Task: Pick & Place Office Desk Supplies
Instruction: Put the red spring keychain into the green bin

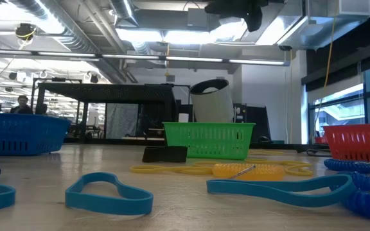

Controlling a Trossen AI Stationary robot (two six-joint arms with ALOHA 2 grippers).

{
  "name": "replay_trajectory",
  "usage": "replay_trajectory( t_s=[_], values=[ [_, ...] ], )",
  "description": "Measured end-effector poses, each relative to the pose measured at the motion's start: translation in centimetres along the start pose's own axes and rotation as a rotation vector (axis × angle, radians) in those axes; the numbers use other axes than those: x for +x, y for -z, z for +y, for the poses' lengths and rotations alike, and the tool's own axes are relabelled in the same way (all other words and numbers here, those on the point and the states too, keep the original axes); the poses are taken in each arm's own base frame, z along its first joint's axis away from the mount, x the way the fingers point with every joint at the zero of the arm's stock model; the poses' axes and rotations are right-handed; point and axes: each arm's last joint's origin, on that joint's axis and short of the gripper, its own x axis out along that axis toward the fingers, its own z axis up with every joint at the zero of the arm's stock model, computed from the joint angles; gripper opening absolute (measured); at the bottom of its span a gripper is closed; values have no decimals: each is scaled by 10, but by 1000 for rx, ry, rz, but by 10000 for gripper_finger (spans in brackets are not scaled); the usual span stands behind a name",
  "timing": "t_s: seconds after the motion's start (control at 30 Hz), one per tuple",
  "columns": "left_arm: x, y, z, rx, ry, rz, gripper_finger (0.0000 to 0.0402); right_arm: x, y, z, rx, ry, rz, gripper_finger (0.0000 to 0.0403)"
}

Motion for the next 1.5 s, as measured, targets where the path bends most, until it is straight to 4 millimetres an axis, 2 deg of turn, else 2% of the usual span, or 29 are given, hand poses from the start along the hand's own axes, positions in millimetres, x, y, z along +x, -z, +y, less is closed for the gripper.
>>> replay_trajectory(
  t_s=[0.2,0.33,0.53,0.83,1.03,1.13,1.5],
  values=[
    [19,0,-5,12,-60,0,134,0,0,0,0,3,-1,146],
    [22,0,-6,42,-59,-1,134,0,0,0,-1,4,0,146],
    [17,-2,-5,53,-45,2,132,0,0,0,-20,4,1,146],
    [-1,-5,-7,56,35,-6,118,0,0,-1,-19,5,-1,146],
    [-2,-1,5,51,-81,25,118,0,0,-1,-19,5,-1,146],
    [0,0,12,-6,-146,8,118,0,0,-1,-20,5,-1,146],
    [2,2,13,-42,-131,46,116,0,0,-1,-23,5,-1,146]
  ],
)
